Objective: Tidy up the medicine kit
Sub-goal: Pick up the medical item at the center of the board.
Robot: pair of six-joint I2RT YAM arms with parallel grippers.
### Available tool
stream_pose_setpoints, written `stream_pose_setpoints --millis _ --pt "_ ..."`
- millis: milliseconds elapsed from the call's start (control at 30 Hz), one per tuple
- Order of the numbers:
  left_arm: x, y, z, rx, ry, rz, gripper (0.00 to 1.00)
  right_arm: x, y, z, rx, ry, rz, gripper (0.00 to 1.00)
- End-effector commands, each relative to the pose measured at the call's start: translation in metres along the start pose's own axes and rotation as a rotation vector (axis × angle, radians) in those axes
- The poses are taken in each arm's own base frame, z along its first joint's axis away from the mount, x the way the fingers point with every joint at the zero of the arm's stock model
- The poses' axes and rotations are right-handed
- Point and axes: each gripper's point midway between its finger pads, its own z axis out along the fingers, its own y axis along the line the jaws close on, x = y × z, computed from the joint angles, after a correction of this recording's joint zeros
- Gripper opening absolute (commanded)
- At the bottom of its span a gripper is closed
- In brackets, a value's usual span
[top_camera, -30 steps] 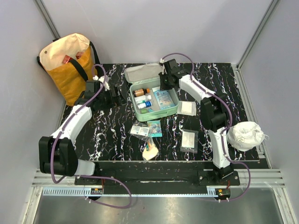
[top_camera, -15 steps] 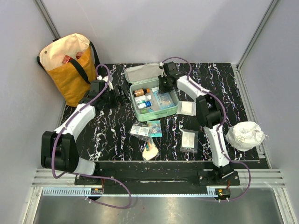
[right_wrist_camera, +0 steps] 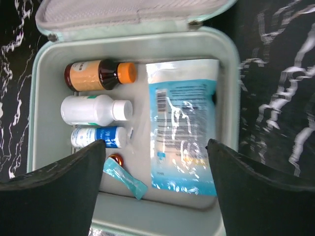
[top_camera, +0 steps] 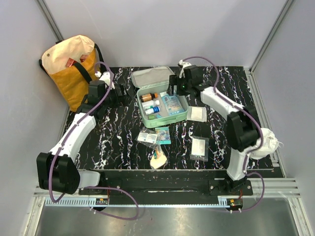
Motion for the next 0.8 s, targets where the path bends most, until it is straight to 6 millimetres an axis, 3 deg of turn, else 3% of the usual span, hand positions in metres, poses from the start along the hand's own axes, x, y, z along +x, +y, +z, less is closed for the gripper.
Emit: stream_pose_setpoints --millis 0,33,133,267,367,567,767 --pt "-0.061 -0.001 -0.012 -0.062 -0.177 0.070 0.99 -0.050 -0.025 -0.057 0.180 -0.255 0.051 0.94" --pt "-0.066 0.002 -0.011 -0.087 -0.188 0.053 0.99 -0.050 -0.033 -0.069 0.231 -0.281 0.073 1.00" --pt "-0.085 0.024 -0.008 -0.215 -0.275 -0.126 0.99 -0.039 -0.061 -0.096 0.386 -0.357 0.165 0.99" --pt "-0.093 0.023 0.005 -0.090 -0.217 -0.179 0.99 -0.009 -0.081 -0.108 0.487 -0.299 0.172 1.00" --pt "-0.094 0.010 0.012 0.063 -0.207 -0.185 0.99 0.025 -0.101 -0.128 0.627 -0.220 0.261 1.00" --pt "-0.066 0.019 0.020 0.056 -0.166 -0.189 0.99 0.068 -0.101 -0.170 0.610 -0.311 0.515 1.00" --pt "-0.059 0.017 0.016 -0.010 -0.131 -0.134 0.99 0.113 -0.090 -0.174 0.556 -0.206 0.635 1.00"
